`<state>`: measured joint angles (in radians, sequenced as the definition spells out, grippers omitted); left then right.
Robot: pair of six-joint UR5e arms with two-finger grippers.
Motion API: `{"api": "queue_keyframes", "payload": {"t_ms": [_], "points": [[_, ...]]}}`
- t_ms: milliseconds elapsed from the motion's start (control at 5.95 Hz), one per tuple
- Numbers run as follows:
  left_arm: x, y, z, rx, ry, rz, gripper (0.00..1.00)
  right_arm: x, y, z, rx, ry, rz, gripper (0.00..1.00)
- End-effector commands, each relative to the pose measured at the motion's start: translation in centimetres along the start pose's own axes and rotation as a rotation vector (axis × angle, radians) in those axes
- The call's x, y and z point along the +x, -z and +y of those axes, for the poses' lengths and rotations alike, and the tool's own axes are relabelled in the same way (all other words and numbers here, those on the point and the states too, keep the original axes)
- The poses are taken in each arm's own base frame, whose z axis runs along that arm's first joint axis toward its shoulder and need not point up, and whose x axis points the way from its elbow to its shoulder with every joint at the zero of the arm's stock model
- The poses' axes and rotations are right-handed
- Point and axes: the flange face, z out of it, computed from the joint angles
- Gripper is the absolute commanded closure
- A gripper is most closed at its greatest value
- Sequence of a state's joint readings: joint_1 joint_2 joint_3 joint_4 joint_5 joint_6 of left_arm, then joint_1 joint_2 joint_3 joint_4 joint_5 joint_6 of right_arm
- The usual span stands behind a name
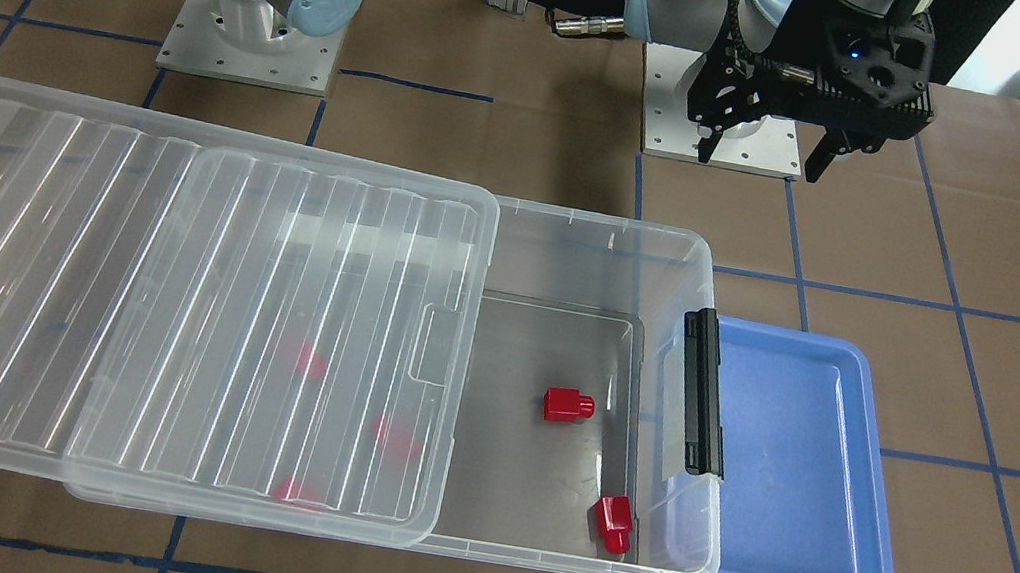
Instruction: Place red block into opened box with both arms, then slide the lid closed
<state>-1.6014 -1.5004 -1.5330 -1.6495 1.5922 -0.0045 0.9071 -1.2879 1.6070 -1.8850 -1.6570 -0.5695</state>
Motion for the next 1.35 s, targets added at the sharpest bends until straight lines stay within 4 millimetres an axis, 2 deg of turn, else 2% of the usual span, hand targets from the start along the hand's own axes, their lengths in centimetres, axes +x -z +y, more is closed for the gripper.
{"api": "queue_keyframes", "payload": {"t_ms": [0,168,336,841,1177], "points": [[0.0,0.0,0.0,0.001,-0.002,0.000,0.02,-1.2,0.5,1.6,0.041,-0.004,0.013,0.00],[0.0,0.0,0.0,0.001,-0.002,-0.003,0.02,-1.7,0.9,1.7,0.042,0.005,0.012,0.00],[0.0,0.1,0.0,0.003,-0.002,-0.003,0.02,-2.6,-0.2,2.1,0.021,0.010,-0.032,0.00],[0.0,0.1,0.0,0.006,-0.001,-0.003,0.02,-4.7,-0.1,4.3,0.033,-0.028,-0.073,0.00],[-0.1,0.2,0.0,0.007,-0.001,-0.003,0.02,-6.6,-0.4,4.0,0.026,-0.014,-0.078,0.00]]}}
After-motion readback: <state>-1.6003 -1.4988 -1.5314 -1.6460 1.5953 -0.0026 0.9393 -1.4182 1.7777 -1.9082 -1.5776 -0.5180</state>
